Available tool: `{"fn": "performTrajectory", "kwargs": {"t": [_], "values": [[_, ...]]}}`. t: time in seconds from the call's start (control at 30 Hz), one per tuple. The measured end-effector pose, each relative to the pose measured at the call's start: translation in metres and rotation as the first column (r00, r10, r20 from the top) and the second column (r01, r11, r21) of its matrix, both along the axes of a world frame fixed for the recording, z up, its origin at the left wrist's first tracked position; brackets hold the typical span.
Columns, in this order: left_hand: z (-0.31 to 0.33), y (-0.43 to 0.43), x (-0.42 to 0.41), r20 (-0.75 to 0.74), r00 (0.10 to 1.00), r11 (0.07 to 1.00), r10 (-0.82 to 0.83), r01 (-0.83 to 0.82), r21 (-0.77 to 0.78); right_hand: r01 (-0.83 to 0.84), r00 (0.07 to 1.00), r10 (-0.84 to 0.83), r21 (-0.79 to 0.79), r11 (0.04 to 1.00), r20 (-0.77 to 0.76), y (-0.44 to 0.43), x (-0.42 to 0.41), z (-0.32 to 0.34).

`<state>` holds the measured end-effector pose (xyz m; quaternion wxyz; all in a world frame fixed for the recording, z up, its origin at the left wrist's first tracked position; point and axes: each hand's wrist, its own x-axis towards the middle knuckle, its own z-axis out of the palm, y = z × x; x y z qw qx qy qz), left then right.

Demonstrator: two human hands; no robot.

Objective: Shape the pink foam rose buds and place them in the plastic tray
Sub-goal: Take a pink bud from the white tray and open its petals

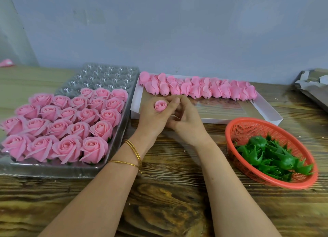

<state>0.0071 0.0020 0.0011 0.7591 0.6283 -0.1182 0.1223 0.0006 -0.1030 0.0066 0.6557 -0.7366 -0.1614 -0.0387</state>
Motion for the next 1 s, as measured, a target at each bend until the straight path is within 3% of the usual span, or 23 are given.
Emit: {"fn": "performTrajectory", "kwargs": {"t": [0.2,0.43,1.0], "values": [[-0.0007,-0.0005,0.0011,-0.090,0.995,0.998,0.045,-0.041,0.043,-0.053,0.999,0.053,0.002,0.999,-0.012,0.0017,-0.0001,-0.0012],[-0.0024,-0.0039,0.0023,-0.169,0.985,0.998,0.027,-0.035,-0.044,-0.003,1.000,0.004,0.028,1.000,-0.029,0.0039,-0.0008,-0.0002],[-0.0030,0.0022,0.0036,0.019,1.000,0.998,0.002,-0.004,0.067,-0.019,1.000,0.019,-0.032,0.999,-0.007,0.0022,-0.0022,0.0020]]}}
